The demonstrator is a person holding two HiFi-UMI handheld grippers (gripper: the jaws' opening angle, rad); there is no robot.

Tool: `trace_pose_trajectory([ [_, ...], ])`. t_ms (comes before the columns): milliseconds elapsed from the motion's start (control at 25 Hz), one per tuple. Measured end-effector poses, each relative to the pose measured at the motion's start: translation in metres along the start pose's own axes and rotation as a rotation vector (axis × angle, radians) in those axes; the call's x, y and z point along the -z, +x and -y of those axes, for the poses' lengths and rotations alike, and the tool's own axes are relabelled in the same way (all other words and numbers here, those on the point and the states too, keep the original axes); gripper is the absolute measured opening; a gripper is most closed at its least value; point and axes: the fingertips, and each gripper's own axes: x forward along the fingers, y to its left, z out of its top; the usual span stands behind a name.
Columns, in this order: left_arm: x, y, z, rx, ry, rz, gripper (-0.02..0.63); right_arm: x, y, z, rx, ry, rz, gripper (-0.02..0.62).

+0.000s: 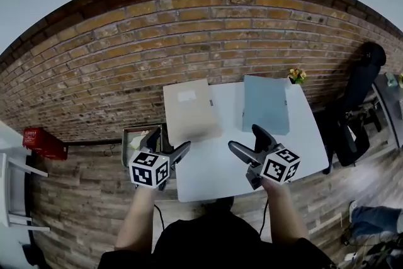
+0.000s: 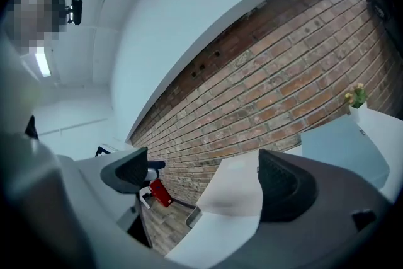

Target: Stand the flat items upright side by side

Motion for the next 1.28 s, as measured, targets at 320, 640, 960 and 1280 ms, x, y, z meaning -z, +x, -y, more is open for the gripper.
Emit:
trace_pose_trajectory([
  [320, -0.008, 0.036, -0.020, -0.081, -0.042, -0.023, 0.499, 0.007, 0.046, 0.044, -0.056, 0.056, -0.119, 0.540],
  [640, -0.010, 0.041, -0.061, -0.068, -0.043, -0.018, 0.497, 0.008, 0.079, 0.045, 0.015, 0.051, -0.163, 0.515],
  [960, 0.008, 0.044, -0.083, 0.012, -0.085, -0.034, 0.497, 0.025, 0.104, 0.024, 0.053, 0.038, -0.198, 0.492],
  [1280, 0.015, 0.066, -0.096, 0.046, -0.128, -0.063, 0.497, 0.025, 0.125, 0.037, 0.064, 0.039, -0.219, 0.476],
])
